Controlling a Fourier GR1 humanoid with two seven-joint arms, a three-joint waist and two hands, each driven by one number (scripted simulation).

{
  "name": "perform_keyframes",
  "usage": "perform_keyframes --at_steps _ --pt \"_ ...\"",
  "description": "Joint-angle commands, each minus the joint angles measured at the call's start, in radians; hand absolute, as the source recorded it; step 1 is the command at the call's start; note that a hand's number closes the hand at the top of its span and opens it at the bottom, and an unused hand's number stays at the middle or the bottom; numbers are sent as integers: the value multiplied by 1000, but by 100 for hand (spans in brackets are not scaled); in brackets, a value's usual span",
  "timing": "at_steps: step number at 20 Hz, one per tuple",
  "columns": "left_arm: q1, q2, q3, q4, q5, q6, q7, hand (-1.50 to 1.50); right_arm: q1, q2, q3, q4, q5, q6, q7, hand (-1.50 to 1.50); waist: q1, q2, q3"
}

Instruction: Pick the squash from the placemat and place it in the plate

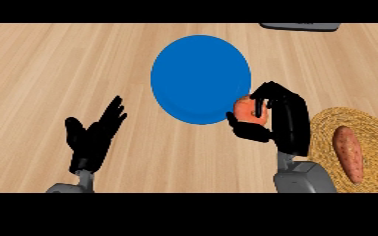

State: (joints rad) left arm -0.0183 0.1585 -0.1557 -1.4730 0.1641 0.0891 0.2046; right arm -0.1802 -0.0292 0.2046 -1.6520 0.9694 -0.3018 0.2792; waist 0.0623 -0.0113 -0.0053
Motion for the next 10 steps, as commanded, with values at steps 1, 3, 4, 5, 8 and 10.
perform_keyframes --at_steps 1,3,4,5,8,10 --pt "20 1 -14 23 2 -15 16 0 -56 28 57 -12 36 -174 212 150 22 9 1" --pt "5 3 -17 18 1 -18 24 0 -79 28 88 4 70 -257 305 150 27 11 2" --pt "3 -1 -16 30 4 -20 24 0 -94 29 110 5 71 -298 355 150 28 15 2" --pt "2 -16 -27 29 3 -14 25 0 -116 29 128 19 91 -337 386 150 38 17 2" --pt "-13 -14 -19 43 -7 -3 20 0 -182 29 147 74 222 -426 535 150 20 17 -2" --pt "13 -19 -36 39 -13 -7 19 0 -219 29 163 145 296 -467 626 150 31 20 -1"
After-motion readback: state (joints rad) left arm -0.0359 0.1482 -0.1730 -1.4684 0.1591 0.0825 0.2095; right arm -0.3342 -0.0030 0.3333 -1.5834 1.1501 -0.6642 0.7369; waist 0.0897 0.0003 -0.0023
